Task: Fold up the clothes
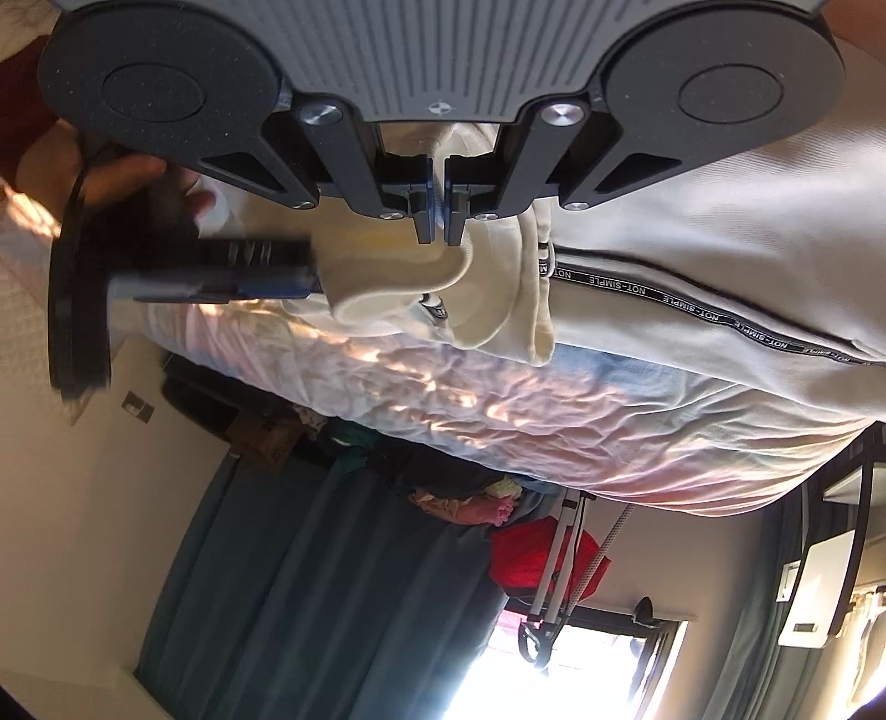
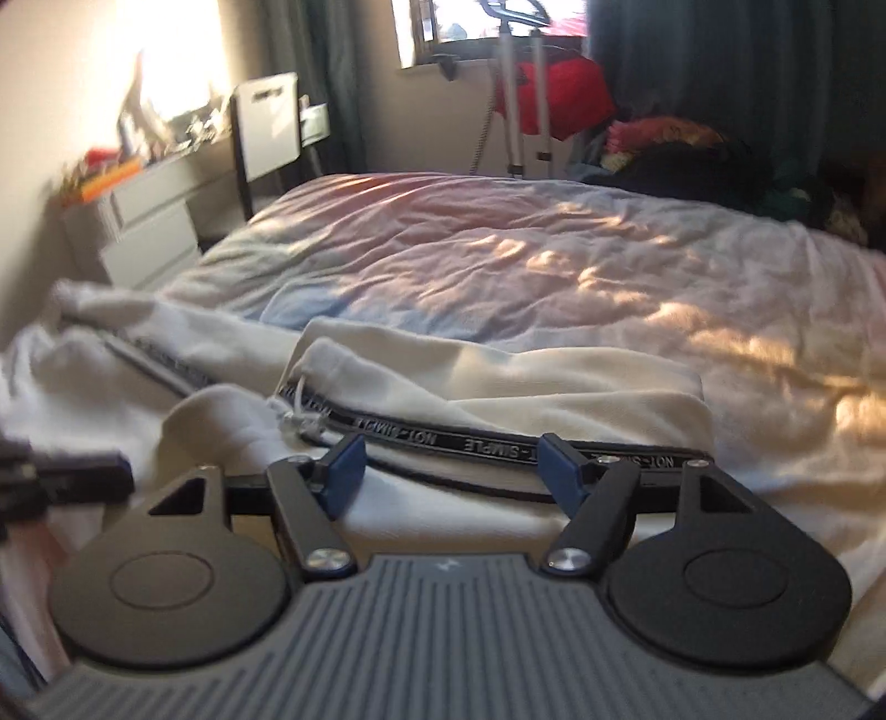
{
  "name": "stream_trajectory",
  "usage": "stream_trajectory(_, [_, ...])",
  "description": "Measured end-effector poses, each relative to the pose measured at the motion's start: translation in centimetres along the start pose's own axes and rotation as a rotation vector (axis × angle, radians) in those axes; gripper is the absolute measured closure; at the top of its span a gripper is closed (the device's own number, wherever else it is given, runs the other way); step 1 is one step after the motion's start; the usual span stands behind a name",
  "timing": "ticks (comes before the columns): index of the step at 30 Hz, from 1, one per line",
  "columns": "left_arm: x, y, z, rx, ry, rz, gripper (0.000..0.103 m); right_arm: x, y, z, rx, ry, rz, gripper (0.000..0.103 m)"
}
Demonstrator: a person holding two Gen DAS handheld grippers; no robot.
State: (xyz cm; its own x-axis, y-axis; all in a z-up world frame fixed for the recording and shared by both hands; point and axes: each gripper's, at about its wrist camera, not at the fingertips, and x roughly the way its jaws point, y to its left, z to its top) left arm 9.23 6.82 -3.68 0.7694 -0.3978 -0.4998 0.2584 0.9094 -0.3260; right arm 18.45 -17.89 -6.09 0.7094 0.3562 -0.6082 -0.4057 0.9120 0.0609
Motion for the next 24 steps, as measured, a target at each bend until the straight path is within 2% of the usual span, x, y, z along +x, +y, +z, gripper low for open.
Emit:
stream_trajectory(2, [-0.2, 0.5, 0.3, -0.018, -0.007, 0.001, 0.102, 0.6, 1.6, -0.5, -0.107, 0.039, -0.01, 0.028])
stream_trajectory(5, [-0.1, 1.3, 0.5, -0.031, -0.003, 0.01, 0.102, 1.9, 2.7, -1.3, -0.157, 0.111, -0.082, 0.028])
stream_trajectory(8, [0.4, 1.7, 0.4, -0.031, 0.008, 0.018, 0.102, 2.1, 3.2, -1.6, -0.163, 0.085, -0.144, 0.028])
stream_trajectory(11, [1.1, 1.5, 0.3, -0.021, 0.032, 0.027, 0.091, 1.7, 3.2, -1.3, -0.151, 0.043, -0.21, 0.028])
stream_trajectory(13, [1.4, 1.4, 0.1, -0.012, 0.044, 0.033, 0.089, 1.8, 2.8, -1.2, -0.146, 0.037, -0.262, 0.028])
stream_trajectory(17, [1.6, 1.1, -0.3, 0.005, 0.052, 0.043, 0.088, 2.9, 2.1, -1.9, -0.207, 0.114, -0.287, 0.028])
stream_trajectory(19, [1.7, 0.9, -0.3, 0.013, 0.053, 0.055, 0.085, 2.9, 2.1, -1.9, -0.202, 0.102, -0.294, 0.028])
stream_trajectory(21, [1.7, 0.7, -0.4, 0.021, 0.054, 0.067, 0.077, 3.1, 2.1, -1.9, -0.209, 0.087, -0.309, 0.028])
stream_trajectory(24, [1.8, 0.4, -0.6, 0.033, 0.056, 0.086, 0.071, 3.7, 1.6, -1.7, -0.162, 0.026, -0.318, 0.029])
